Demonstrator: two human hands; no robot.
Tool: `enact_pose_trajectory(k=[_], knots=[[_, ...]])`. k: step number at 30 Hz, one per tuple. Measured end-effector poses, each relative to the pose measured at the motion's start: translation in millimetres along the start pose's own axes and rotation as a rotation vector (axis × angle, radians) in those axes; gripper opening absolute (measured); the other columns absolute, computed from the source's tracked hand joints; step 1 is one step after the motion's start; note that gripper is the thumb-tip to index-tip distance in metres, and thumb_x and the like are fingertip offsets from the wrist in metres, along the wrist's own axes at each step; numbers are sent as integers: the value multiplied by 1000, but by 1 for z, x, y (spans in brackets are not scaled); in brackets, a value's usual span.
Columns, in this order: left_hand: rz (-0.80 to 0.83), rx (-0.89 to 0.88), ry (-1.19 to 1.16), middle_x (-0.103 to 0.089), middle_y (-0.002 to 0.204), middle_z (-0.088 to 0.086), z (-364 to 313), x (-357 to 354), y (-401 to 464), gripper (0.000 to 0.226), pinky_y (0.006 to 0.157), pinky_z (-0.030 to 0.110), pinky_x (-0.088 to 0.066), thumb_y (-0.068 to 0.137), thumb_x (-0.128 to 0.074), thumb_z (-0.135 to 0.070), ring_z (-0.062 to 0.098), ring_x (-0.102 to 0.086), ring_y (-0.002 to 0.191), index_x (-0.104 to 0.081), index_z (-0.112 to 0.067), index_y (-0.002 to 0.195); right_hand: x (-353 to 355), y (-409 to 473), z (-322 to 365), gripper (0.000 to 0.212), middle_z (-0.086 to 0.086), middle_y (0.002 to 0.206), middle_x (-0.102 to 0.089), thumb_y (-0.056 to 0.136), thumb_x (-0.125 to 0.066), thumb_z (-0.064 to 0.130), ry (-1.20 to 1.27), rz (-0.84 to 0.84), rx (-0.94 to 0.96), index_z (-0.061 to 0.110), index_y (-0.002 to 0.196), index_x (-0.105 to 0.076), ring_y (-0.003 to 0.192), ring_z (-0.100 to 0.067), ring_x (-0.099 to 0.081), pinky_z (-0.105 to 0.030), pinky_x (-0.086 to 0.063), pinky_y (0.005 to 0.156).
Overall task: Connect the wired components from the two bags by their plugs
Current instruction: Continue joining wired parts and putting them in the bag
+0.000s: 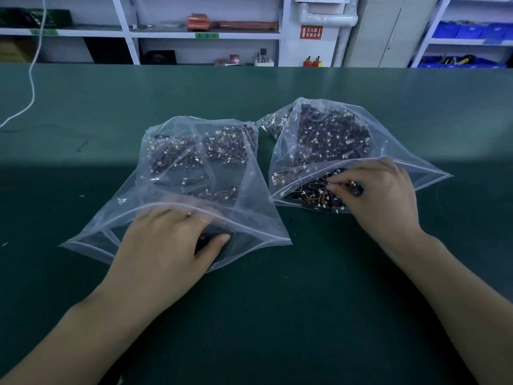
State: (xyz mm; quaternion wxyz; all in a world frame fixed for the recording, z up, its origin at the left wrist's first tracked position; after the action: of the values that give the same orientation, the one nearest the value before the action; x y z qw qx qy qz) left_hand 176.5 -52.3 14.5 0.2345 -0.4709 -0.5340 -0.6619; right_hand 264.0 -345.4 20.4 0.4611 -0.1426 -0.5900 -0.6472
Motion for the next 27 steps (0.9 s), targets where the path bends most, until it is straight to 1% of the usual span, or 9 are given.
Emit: enact_pose_trajectory(k=[2, 4, 7, 10, 14, 17, 21, 24, 27], knots=[[67, 36, 8, -76, 95, -14, 7, -7, -2, 20, 74, 38, -58, 91, -72, -50, 20, -74, 89, -77, -38, 106, -1, 0, 3, 15, 4, 85, -72, 88, -86, 21, 20, 16, -6, 27, 102, -84, 95, -24, -64, -43, -50, 94], [98, 74, 27, -76, 94, -13, 13, -11, -4, 23, 67, 37, -60, 91, -70, -53, 20, -75, 85, -78, -38, 105, -2, -2, 4, 23, 7, 79, -64, 88, -81, 9, 31, 35, -24, 27, 101, -84, 86, -19, -61, -42, -55, 83], [100, 98, 68, -72, 87, -10, 12, -12, -4, 14, 60, 36, -59, 85, -80, -44, 23, -73, 79, -80, -37, 97, -6, -3, 4, 31, 10, 71, -55, 82, -72, 2, 69, 79, -87, 31, 92, -78, 70, -14, -55, -34, -51, 66], [140, 123, 67, -71, 86, -11, 15, -14, -5, 11, 58, 35, -57, 87, -78, -41, 23, -73, 76, -81, -39, 97, -8, -5, 10, 30, 6, 63, -51, 81, -70, 4, 124, 106, -121, 34, 83, -68, 65, -12, -54, -34, -52, 63], [166, 156, 0, -71, 94, -17, 22, -17, -6, 12, 67, 40, -60, 94, -71, -39, 21, -72, 88, -81, -41, 101, -10, -10, 20, 22, 4, 59, -49, 83, -70, 10, 201, 99, -114, 31, 76, -65, 60, -16, -52, -33, -53, 64], [113, 122, -38, -70, 108, -14, 17, -13, -3, 16, 84, 45, -60, 96, -70, -39, 22, -69, 104, -78, -37, 109, -8, -13, 29, 22, 3, 56, -47, 85, -70, 8, 255, 73, -69, 28, 75, -66, 54, -18, -47, -31, -49, 62], [98, 46, -30, -67, 134, -9, 3, -14, 0, 42, 101, 47, -55, 106, -51, -44, 21, -61, 123, -63, -35, 145, -5, -14, 39, 25, 2, 53, -41, 86, -69, 3, 305, 36, -27, 24, 74, -67, 51, -19, -43, -29, -44, 60], [161, 20, -1, -63, 143, -1, -5, -24, -2, 52, 104, 52, -54, 106, -48, -36, 27, -60, 129, -53, -29, 158, -3, -16, 47, 26, 4, 52, -39, 86, -69, -1, 328, 17, 10, 22, 73, -68, 50, -17, -42, -31, -46, 56], [201, 21, 18, -61, 142, 2, -8, -29, -2, 50, 104, 51, -53, 105, -54, -30, 29, -59, 127, -56, -26, 155, -3, -17, 53, 27, 6, 52, -35, 86, -70, -3, 341, 9, 39, 21, 72, -69, 50, -15, -40, -34, -48, 55]])
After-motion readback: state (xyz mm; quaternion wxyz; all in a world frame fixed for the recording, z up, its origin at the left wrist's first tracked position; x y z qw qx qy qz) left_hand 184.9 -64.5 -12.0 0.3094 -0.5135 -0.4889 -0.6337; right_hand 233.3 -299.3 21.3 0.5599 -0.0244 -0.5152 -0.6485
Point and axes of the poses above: each hand's wrist, its own y-axis towards the middle knuckle, its own x-axis out of the back of the hand, z = x × y, the point moved 9 cm from there along y, towards the middle knuckle
